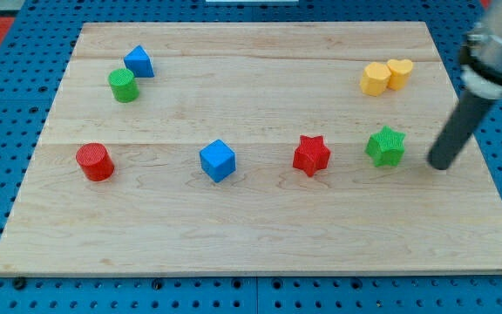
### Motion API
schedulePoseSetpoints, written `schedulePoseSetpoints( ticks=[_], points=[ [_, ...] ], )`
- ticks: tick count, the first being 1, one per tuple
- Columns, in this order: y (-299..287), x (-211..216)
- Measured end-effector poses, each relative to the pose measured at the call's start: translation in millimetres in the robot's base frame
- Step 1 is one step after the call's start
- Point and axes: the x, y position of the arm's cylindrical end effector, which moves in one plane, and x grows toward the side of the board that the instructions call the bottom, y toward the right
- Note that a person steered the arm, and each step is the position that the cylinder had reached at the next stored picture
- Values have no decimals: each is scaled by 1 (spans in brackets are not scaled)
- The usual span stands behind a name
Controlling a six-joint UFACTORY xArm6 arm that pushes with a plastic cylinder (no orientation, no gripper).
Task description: Slide the green star to the right center
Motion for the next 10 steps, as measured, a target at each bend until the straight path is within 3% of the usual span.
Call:
schedulePoseSetpoints(
  ticks=[2,3,4,6,8,10],
  points=[
    [-61,-6],
    [-28,-25],
    [-33,-9],
    [-116,-13],
    [-38,-62],
    [-41,-49]
  ],
)
